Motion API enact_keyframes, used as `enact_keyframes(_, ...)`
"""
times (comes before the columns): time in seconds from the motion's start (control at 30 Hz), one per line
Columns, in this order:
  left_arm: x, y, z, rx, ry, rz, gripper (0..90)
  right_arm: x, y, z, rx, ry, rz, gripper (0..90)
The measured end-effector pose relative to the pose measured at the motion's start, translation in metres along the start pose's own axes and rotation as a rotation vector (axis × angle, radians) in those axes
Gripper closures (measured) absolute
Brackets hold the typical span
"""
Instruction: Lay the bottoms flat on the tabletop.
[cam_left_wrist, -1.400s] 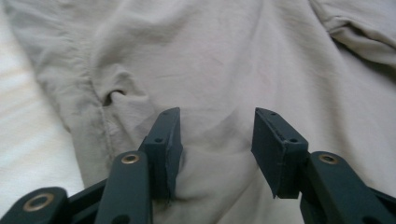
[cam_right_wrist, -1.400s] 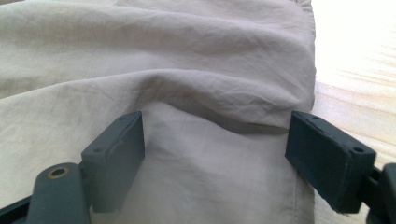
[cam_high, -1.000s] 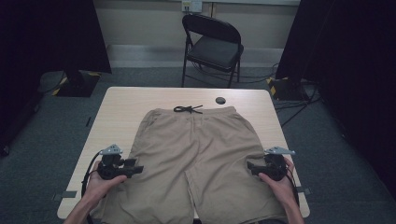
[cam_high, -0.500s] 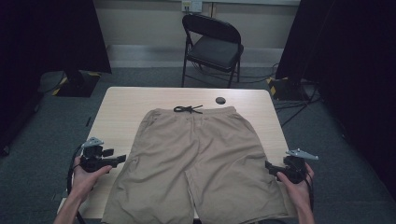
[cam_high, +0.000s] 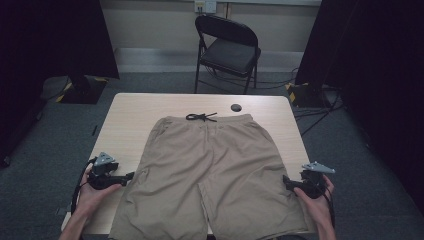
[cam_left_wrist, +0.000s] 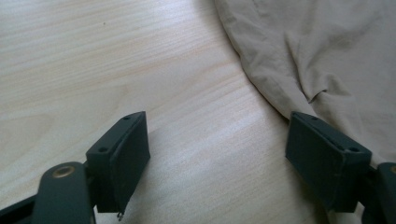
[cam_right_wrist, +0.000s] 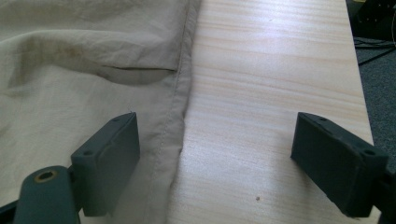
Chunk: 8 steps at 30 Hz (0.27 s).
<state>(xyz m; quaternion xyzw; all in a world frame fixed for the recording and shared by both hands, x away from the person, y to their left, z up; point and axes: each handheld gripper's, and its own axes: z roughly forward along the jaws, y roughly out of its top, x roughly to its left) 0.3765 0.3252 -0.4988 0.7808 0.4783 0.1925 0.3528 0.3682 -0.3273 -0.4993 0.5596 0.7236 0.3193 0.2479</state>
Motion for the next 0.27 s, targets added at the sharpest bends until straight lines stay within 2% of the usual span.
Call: enact_keyframes(0.27, 0.0, -0.0007, 0.0011, -0.016, -0.01, -0.019, 19.3, 0.0002, 0.0001, 0.0002, 0.0, -0.003, -0.003, 14.4)
